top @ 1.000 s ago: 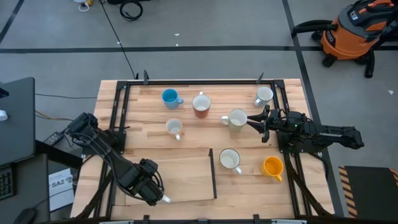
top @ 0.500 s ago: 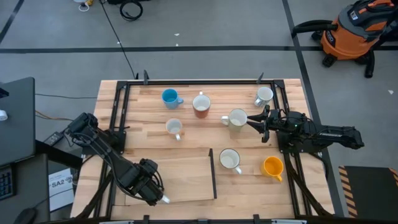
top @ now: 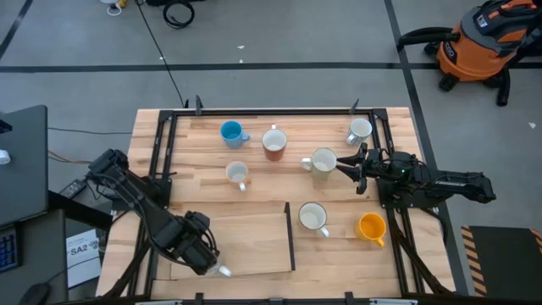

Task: Place coffee mugs
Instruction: Put the light yellow mug on the shelf

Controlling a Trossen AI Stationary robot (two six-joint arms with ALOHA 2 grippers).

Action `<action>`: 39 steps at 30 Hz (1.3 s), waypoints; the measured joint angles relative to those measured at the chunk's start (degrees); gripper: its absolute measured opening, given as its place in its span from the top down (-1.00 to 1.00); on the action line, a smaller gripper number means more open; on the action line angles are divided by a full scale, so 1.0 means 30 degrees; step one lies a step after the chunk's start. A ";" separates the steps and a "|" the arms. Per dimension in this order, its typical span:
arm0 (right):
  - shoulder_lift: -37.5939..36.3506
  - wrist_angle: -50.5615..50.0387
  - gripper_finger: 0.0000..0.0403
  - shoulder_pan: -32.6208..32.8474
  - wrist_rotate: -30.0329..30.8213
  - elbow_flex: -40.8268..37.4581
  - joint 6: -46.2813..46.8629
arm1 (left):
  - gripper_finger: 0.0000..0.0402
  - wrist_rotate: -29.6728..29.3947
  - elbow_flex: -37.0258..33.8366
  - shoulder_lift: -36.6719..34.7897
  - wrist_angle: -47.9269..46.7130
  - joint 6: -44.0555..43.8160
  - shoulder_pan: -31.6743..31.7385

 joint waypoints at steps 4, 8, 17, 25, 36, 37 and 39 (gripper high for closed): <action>0.0000 0.0000 0.33 0.0000 -0.0002 0.0000 0.0000 | 0.24 -0.0029 0.0000 -0.0876 0.0271 0.0042 0.0000; 0.0000 0.0002 0.33 0.0000 -0.0002 0.0000 0.0000 | 0.24 -0.0391 0.0000 -0.1648 0.0549 0.0054 0.0073; 0.0000 0.0000 0.33 0.0001 -0.0002 0.0000 0.0226 | 0.24 -0.2643 0.0007 -0.3071 0.1650 0.1789 0.0724; 0.0000 0.1172 0.33 0.0000 -0.0002 0.0000 0.4881 | 0.24 -0.4130 0.0007 -0.3116 0.2207 0.6115 0.2448; 0.0931 0.2103 0.33 0.0007 -0.1384 0.2566 0.5568 | 0.24 -0.4184 0.0007 -0.3116 0.2478 1.0037 0.4847; 0.1267 0.1789 0.33 0.0007 -0.1465 0.3094 0.5464 | 0.24 -0.4182 0.0007 -0.3116 0.2475 1.0168 0.5004; 0.2085 0.0581 0.33 0.0007 -0.1503 0.4289 0.5300 | 0.24 -0.4185 0.0007 -0.3116 0.2472 1.0220 0.5276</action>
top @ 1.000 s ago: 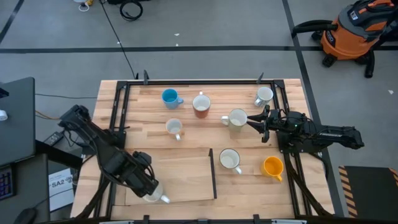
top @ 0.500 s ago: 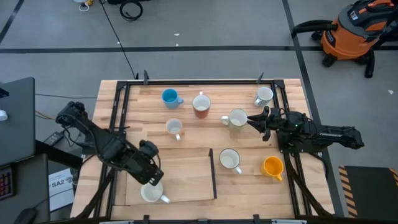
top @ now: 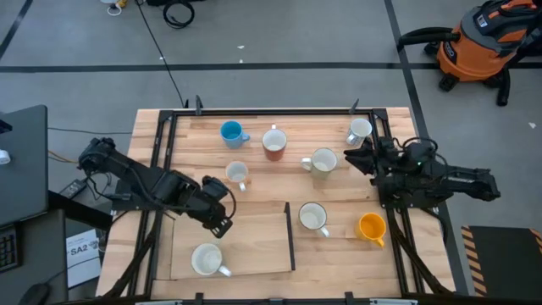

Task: Place coffee mugs
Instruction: Put the light yellow mug on the shelf

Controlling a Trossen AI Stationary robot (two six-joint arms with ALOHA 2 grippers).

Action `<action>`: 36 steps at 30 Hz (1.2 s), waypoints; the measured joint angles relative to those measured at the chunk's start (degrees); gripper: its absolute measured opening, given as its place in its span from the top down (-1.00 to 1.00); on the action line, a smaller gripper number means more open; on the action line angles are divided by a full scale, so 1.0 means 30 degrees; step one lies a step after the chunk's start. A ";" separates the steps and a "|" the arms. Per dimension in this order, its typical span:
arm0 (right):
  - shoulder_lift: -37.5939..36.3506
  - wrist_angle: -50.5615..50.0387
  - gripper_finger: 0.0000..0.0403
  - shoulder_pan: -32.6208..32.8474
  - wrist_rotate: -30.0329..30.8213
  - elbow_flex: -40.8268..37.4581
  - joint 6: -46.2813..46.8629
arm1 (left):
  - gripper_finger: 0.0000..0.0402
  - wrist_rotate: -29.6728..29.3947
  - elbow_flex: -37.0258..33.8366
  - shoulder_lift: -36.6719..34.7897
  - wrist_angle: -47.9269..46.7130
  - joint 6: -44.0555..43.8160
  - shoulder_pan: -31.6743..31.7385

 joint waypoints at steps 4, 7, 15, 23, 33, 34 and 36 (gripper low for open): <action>0.2335 -0.4195 0.33 0.0000 0.0000 0.2681 -0.0098 | 0.24 0.0003 0.0000 0.0000 -0.0007 0.0022 0.0310; 0.4378 -0.7060 0.33 0.0004 -0.0022 0.4531 -0.0066 | 0.24 0.0003 0.0000 0.0000 -0.0007 0.0062 0.0378; 0.9904 -0.8540 0.33 0.1176 -0.1987 0.7487 0.0407 | 0.24 0.0005 0.0000 0.0005 -0.0007 0.0046 0.0337; 1.4787 -0.8990 0.33 0.3467 -0.2150 1.0016 -0.0328 | 0.24 0.0010 0.0000 0.0007 0.0060 -0.0168 0.0334; 1.8834 -1.1886 0.33 0.5010 -0.0614 1.1809 -0.0805 | 0.24 0.0010 0.0000 0.0007 0.0131 -0.0182 0.0334; 1.9105 -1.1866 0.33 0.5111 -0.0624 1.1835 -0.0805 | 0.24 0.0010 0.0000 0.0007 0.0131 -0.0185 0.0334; 1.9545 -1.1882 0.33 0.5340 -0.0627 1.1841 -0.0812 | 0.24 0.0010 0.0000 0.0007 0.0131 -0.0197 0.0334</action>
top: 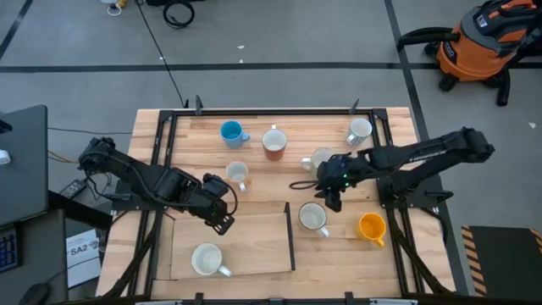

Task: Place coffee mugs
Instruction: Put the light yellow mug on the shelf

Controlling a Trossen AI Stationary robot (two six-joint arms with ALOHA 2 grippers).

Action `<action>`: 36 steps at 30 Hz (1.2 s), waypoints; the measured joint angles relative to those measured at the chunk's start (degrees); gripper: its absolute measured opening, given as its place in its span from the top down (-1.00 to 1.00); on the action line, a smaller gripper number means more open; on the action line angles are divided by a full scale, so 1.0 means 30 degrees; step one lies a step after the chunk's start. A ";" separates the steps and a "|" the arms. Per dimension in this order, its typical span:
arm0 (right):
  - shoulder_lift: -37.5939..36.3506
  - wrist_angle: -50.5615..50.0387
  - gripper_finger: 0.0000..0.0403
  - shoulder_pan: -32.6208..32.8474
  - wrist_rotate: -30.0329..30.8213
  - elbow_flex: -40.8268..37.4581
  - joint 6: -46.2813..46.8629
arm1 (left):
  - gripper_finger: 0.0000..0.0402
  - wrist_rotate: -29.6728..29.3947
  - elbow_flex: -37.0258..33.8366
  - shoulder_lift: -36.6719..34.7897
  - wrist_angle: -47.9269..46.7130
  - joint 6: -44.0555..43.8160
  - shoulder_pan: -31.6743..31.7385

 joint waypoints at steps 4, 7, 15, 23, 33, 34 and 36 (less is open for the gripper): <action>0.0639 0.0001 0.33 0.0406 0.0000 0.0000 0.0000 | 0.24 0.0000 0.0000 0.0000 0.0000 -0.0099 0.0000; 0.0768 0.0008 0.33 0.0729 0.0000 0.0000 0.0000 | 0.24 0.0000 0.0000 0.0000 -0.0007 -0.0481 0.0000; 0.1049 -0.0017 0.33 0.1220 0.0969 0.0007 0.0007 | 0.24 0.0000 0.0000 0.0007 0.0502 -0.0488 0.0000; 0.1910 0.0036 0.33 0.1724 0.0984 0.0015 0.0015 | 0.24 0.0000 0.0000 0.0007 0.1232 -0.0488 0.0000; 0.3893 0.0205 0.33 0.1822 0.0984 0.0022 0.0029 | 0.24 0.0000 0.0000 0.0007 0.1704 -0.0488 0.0000; 0.4046 0.0190 0.33 0.1822 0.0984 0.0022 0.0023 | 0.24 0.0000 0.0000 0.0007 0.1789 -0.0490 0.0000; 0.4320 0.0172 0.34 0.1807 0.0984 0.0022 0.0015 | 0.24 0.0000 0.0000 0.0007 0.1912 -0.0488 0.0000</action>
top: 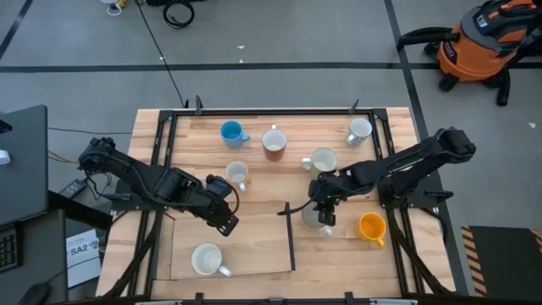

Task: Place coffee mugs
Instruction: Put the light yellow mug on the shelf

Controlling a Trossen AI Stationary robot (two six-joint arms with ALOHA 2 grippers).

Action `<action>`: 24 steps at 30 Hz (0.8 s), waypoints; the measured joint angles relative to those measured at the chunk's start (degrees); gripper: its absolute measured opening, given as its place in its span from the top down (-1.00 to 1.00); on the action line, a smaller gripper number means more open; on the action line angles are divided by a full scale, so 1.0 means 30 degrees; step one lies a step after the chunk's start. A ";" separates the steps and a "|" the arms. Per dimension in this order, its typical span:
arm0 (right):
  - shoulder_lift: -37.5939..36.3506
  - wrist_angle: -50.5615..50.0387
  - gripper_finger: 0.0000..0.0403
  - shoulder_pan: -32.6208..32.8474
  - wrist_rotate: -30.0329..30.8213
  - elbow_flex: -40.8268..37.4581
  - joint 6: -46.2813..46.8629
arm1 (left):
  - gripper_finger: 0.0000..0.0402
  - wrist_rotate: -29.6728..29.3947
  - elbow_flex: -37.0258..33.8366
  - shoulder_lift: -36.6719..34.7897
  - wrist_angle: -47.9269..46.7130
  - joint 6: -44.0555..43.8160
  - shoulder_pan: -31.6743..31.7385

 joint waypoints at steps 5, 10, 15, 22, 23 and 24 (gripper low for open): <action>0.0123 0.0006 0.48 0.0000 0.0083 -0.0007 -0.0007 | 0.24 -0.0037 0.0002 0.0000 0.0091 0.0000 0.0000; -0.0025 0.0028 0.78 -0.0137 0.0301 -0.0012 -0.0103 | 0.24 -0.0205 0.0000 0.0000 0.0077 -0.0007 0.0000; -0.0013 0.0257 0.84 -0.0608 0.0457 -0.0022 -0.0007 | 0.24 -0.0219 0.0000 0.0000 0.0074 0.0012 0.0000; 0.0016 -0.0289 0.84 -0.1822 0.0729 0.0406 -0.0352 | 0.24 -0.0265 0.0000 0.0000 0.0062 0.0022 0.0000; 0.0024 -0.0477 0.84 -0.2013 0.0821 0.0655 -0.0646 | 0.24 -0.0321 0.0000 0.0000 0.0062 0.0029 0.0000; 0.0028 -0.0482 0.84 -0.2210 0.0888 0.0935 -0.0978 | 0.24 -0.0362 0.0000 0.0000 0.0062 0.0029 0.0000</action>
